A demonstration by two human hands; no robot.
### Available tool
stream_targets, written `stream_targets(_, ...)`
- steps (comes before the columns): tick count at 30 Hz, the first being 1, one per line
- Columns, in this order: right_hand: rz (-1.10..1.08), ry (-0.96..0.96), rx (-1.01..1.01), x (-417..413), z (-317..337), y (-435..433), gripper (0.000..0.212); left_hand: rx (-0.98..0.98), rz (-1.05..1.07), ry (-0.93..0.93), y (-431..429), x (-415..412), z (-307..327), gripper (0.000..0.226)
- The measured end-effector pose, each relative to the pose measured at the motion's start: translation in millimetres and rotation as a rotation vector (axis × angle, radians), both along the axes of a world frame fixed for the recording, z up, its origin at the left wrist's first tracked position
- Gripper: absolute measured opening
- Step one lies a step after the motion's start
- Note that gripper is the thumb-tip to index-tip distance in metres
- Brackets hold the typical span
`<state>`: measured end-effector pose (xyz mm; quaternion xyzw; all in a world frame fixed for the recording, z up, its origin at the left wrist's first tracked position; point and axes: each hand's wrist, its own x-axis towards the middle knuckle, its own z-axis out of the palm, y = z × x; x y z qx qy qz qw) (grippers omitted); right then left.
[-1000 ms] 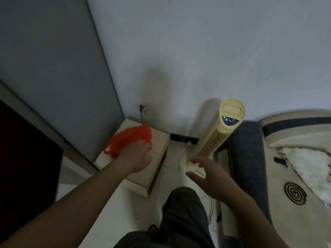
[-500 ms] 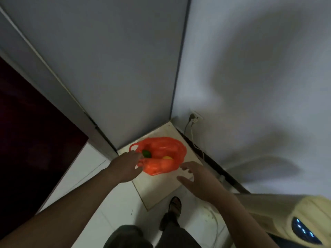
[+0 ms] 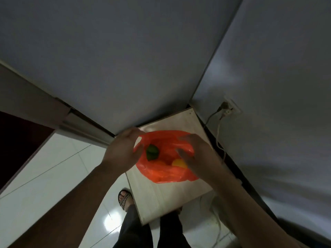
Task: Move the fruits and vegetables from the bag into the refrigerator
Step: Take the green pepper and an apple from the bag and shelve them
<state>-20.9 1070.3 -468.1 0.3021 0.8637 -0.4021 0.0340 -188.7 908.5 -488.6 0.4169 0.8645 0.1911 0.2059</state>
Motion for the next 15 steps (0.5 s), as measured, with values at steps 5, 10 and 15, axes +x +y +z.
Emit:
stream_targets(5,0.130,-0.018,-0.067,-51,-38,-27,0.019,-0.119,0.160,-0.155,-20,1,-47,0.047)
stream_targets(10,0.087,-0.127,-0.068,-51,-88,-39,0.033,-0.133,0.187,-0.313,-24,-3,-73,0.057)
stream_targets(15,0.090,-0.223,-0.099,-59,-120,-36,0.052,-0.197,0.192,-0.380,-35,-10,-87,0.060)
